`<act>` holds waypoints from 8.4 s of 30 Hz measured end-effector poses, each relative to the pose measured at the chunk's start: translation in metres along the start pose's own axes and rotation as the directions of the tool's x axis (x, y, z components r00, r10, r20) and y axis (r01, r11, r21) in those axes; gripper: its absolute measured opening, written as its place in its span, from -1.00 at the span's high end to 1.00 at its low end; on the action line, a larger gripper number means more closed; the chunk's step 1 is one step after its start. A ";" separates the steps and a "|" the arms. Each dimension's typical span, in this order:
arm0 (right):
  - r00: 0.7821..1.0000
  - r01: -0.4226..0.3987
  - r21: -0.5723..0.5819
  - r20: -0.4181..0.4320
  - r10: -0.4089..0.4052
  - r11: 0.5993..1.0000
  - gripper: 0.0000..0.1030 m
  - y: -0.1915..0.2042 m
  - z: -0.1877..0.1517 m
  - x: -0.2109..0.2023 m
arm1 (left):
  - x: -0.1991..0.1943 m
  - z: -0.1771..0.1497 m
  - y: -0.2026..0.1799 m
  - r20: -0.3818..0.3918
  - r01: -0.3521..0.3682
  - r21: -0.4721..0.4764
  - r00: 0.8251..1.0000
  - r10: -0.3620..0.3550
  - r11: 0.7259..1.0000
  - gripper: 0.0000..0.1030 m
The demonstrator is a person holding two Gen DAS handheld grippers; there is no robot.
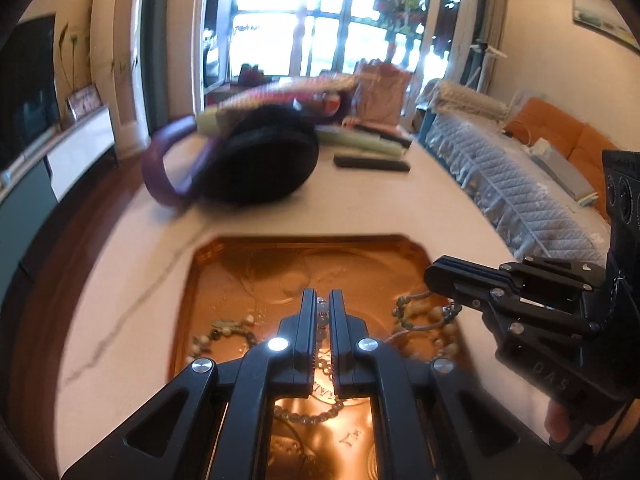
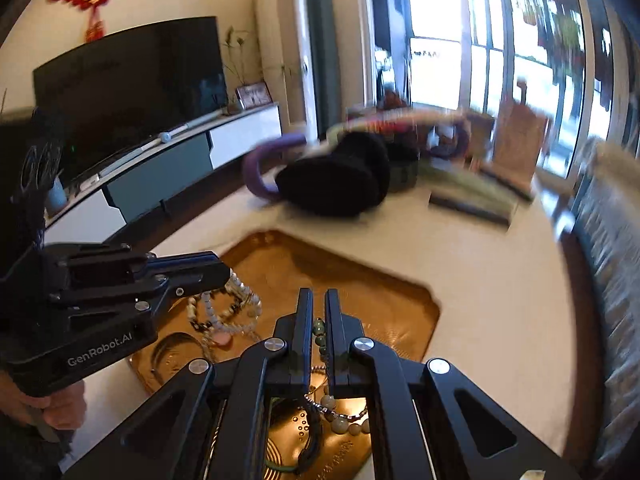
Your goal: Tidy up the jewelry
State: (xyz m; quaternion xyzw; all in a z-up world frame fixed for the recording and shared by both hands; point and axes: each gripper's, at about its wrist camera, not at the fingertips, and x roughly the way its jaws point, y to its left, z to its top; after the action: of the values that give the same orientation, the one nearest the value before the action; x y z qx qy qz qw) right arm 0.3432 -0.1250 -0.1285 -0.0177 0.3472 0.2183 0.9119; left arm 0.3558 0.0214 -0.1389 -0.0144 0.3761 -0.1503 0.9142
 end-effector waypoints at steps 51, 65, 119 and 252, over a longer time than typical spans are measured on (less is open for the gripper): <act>0.985 0.019 -0.018 -0.169 -0.021 1.000 0.89 0.057 -0.137 -0.050 | -0.055 -0.130 0.016 -0.139 -0.070 -0.099 0.989 0.056 0.993 -0.28; 0.988 -0.011 0.045 -0.156 0.018 0.999 0.89 0.050 -0.151 -0.068 | -0.074 -0.161 0.019 -0.183 -0.062 -0.060 0.982 0.051 0.996 0.94; 0.986 -0.026 0.088 -0.162 0.040 0.996 0.83 0.046 -0.153 -0.070 | -0.050 -0.132 0.025 -0.141 -0.127 -0.155 0.984 0.105 0.980 0.33; 0.978 0.093 -0.018 0.187 -0.088 0.995 0.89 0.017 -0.006 -0.115 | -0.113 -0.012 -0.015 0.165 0.027 -0.046 0.986 -0.019 0.999 0.78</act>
State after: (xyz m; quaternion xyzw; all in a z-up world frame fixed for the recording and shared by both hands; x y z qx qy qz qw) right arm 0.2563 -0.1556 -0.0570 -0.0254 0.2565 0.1817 0.9490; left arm 0.2675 0.0406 -0.0682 -0.0531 0.3025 -0.1501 0.9398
